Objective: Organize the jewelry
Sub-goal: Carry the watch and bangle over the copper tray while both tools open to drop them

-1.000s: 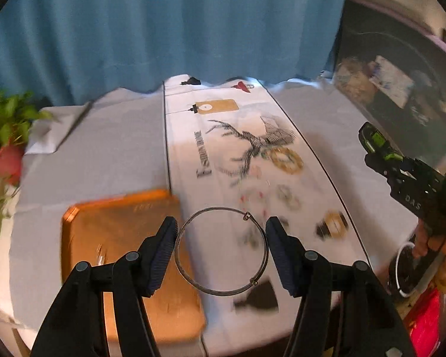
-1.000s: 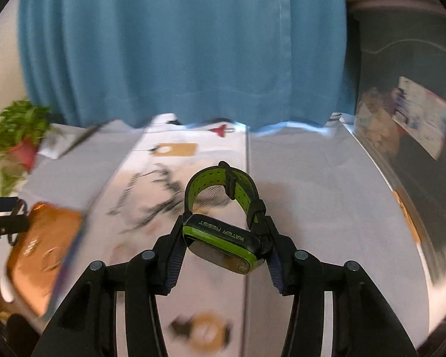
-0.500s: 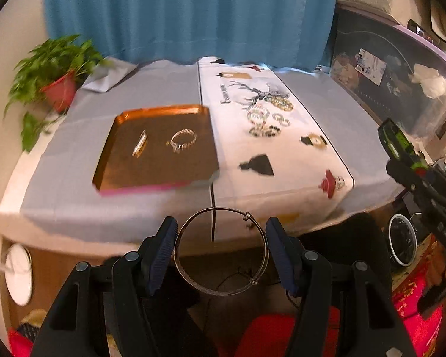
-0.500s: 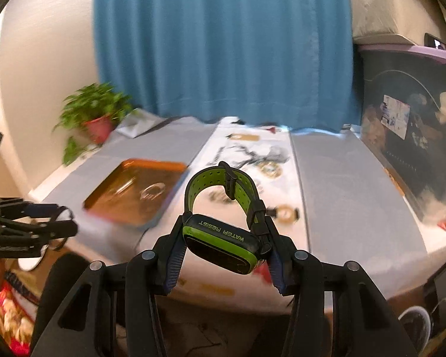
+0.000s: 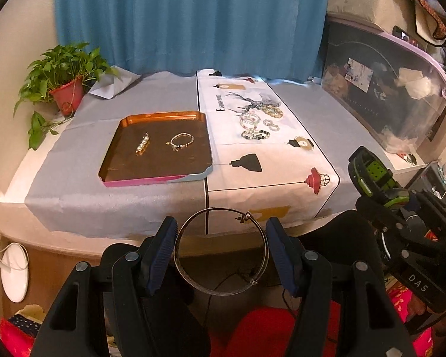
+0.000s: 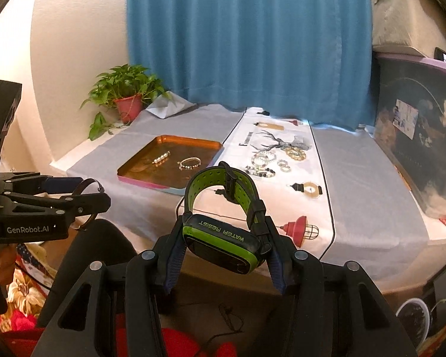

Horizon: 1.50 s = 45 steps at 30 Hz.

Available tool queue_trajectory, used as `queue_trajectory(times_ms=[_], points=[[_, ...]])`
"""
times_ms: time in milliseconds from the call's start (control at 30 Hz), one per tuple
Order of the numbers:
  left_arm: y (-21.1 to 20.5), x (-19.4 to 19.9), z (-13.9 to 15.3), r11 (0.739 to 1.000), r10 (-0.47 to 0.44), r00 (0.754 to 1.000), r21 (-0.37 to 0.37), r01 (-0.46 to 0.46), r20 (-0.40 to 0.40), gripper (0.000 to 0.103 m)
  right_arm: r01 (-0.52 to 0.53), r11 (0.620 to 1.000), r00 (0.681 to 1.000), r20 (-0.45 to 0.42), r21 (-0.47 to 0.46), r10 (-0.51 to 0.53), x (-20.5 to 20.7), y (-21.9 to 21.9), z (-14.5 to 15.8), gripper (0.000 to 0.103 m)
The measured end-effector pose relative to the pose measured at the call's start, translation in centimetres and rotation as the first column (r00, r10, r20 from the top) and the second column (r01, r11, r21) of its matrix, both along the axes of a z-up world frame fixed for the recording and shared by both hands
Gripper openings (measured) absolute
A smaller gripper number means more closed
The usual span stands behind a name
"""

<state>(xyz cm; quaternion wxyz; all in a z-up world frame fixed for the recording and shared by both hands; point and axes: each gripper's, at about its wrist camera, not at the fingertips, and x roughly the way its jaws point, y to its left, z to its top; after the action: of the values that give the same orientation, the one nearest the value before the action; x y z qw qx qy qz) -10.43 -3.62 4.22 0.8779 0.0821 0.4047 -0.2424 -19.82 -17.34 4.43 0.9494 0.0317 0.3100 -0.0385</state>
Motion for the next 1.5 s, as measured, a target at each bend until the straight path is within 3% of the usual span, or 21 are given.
queue_trajectory(times_ms=[733, 1500], points=[[0.8, 3.2, -1.2, 0.999, 0.051, 0.998, 0.002, -0.051, -0.021, 0.058, -0.028, 1.0, 0.999, -0.046, 0.008, 0.028, 2.4, -0.3, -1.0, 0.05], [2.7, 16.4, -3.2, 0.989, 0.144, 0.989, 0.039, -0.144, 0.015, 0.058, -0.148, 0.989, 0.985, -0.089, -0.006, 0.147, 17.0, 4.1, -3.9, 0.05]])
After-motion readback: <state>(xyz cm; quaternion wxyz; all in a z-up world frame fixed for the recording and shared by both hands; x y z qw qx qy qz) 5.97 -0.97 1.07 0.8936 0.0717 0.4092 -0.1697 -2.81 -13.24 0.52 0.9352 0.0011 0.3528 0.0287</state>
